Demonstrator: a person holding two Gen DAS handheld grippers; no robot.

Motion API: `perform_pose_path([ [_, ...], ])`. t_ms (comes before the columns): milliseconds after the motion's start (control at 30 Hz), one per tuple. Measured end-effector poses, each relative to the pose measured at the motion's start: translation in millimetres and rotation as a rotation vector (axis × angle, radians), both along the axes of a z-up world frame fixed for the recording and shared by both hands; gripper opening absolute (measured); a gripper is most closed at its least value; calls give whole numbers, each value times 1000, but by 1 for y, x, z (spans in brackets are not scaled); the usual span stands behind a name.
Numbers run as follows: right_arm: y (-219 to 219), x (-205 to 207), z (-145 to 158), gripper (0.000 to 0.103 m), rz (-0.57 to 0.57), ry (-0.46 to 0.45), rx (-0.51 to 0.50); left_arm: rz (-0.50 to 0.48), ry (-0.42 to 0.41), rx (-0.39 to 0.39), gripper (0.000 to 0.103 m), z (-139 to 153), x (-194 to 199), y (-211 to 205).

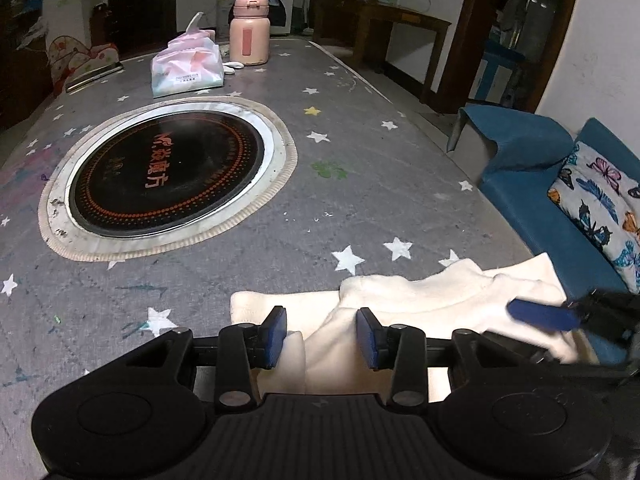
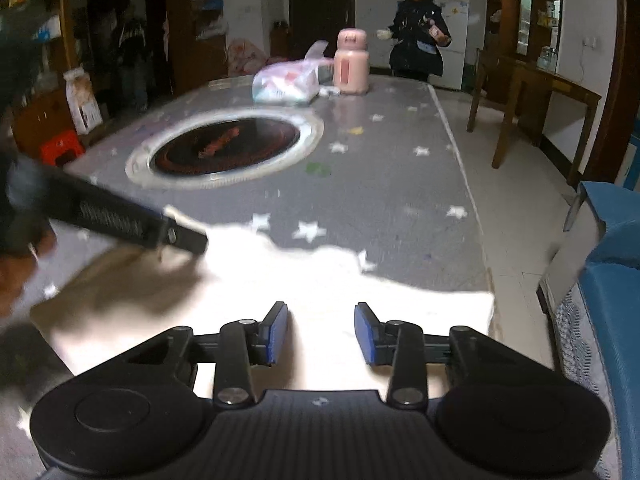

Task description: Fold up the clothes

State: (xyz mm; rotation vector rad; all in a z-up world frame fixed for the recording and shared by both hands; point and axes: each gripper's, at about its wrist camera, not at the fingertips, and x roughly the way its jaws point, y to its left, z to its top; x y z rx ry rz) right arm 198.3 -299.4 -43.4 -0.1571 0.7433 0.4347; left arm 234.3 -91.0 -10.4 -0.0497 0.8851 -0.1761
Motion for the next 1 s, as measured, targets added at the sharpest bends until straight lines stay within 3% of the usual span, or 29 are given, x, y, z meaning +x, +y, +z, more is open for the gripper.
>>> perform_pose_path([
  [233, -5, -26, 14, 43, 5, -38, 4, -49, -43, -15, 42, 17, -31, 1],
  [533, -19, -75, 7, 44, 0, -43, -15, -185, -26, -6, 42, 2, -77, -25],
  [833, -28, -91, 9, 46, -15, -42, -3, -166, -16, -19, 46, -1, -90, -24],
  [933, -25, -95, 14, 55, -6, -58, 0, -148, -21, -8, 52, 1, -95, -20],
  [1000, -22, -97, 13, 55, 1, -55, -8, -142, -20, 0, 54, 1, -100, -18],
])
